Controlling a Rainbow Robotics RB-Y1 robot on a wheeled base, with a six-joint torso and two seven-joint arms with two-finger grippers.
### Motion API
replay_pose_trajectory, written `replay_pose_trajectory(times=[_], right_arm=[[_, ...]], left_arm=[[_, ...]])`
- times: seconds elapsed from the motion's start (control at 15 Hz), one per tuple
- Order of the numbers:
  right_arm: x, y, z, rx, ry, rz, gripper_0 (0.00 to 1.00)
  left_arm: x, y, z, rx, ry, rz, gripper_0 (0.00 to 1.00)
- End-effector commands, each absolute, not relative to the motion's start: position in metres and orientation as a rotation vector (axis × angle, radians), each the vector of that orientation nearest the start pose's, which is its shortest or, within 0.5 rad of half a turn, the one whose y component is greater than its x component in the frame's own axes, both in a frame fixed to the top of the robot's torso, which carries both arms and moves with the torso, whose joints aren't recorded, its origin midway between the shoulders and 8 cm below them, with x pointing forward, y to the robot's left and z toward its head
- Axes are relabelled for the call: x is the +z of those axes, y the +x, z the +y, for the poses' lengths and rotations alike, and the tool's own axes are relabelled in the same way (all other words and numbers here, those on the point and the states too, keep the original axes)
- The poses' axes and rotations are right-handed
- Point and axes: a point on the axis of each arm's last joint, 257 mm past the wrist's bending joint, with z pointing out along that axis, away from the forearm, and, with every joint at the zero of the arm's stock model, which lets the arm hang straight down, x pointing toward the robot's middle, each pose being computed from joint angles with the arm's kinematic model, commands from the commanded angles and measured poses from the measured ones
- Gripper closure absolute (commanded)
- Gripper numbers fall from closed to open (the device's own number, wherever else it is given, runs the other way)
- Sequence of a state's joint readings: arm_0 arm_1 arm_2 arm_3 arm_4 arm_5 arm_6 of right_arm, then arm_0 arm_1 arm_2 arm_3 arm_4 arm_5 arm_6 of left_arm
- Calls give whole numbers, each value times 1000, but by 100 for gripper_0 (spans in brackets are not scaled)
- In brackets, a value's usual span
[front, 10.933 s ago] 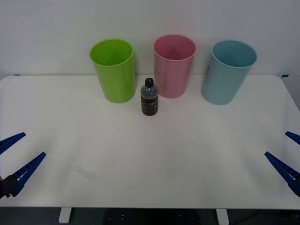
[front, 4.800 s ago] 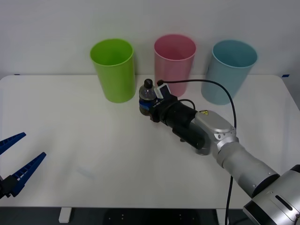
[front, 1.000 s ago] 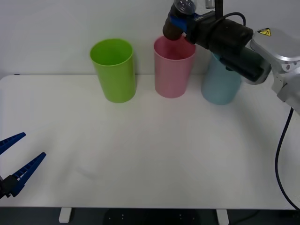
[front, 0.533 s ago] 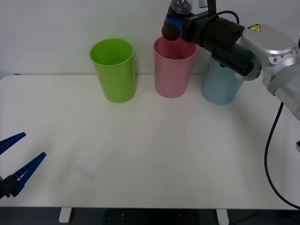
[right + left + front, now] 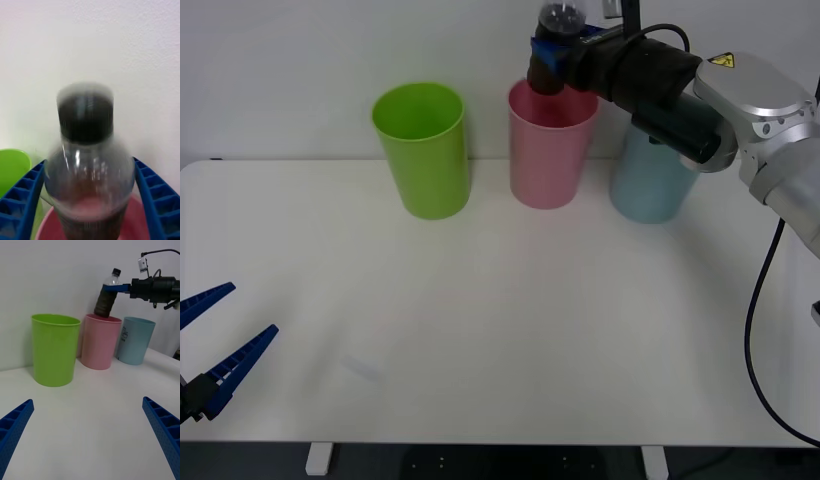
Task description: Grasp the object on the table and drop it into the matching bin: aluminum can to the light blue bin, PET bottle to the pink bin.
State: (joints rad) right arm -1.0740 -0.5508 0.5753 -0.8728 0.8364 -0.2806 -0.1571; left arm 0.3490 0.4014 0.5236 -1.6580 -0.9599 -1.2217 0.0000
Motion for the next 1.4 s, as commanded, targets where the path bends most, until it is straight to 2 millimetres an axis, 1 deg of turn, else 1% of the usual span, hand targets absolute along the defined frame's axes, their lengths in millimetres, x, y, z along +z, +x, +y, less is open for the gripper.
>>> replay_pose_trajectory(times=[0.07, 0.6, 0.8, 0.93, 1.13, 1.27, 1.4], right_arm=[[18, 711, -80, 434, -527, 1439, 0], [15, 711, -82, 435, -530, 1444, 0], [4, 707, -91, 434, -542, 1458, 0], [-1, 701, -97, 433, -554, 1455, 0], [-11, 682, -105, 439, -586, 1446, 0], [-20, 667, -112, 447, -607, 1445, 0], [-22, 649, -116, 465, -627, 1438, 0]], left_arm=[[-169, 342, 330, -567, 465, 1441, 0], [-169, 342, 330, -567, 465, 1441, 0], [-169, 342, 330, -567, 465, 1441, 0], [-169, 342, 330, -567, 465, 1441, 0], [-169, 342, 330, -567, 465, 1441, 0], [-169, 342, 330, -567, 465, 1441, 0], [-169, 342, 330, -567, 465, 1441, 0]])
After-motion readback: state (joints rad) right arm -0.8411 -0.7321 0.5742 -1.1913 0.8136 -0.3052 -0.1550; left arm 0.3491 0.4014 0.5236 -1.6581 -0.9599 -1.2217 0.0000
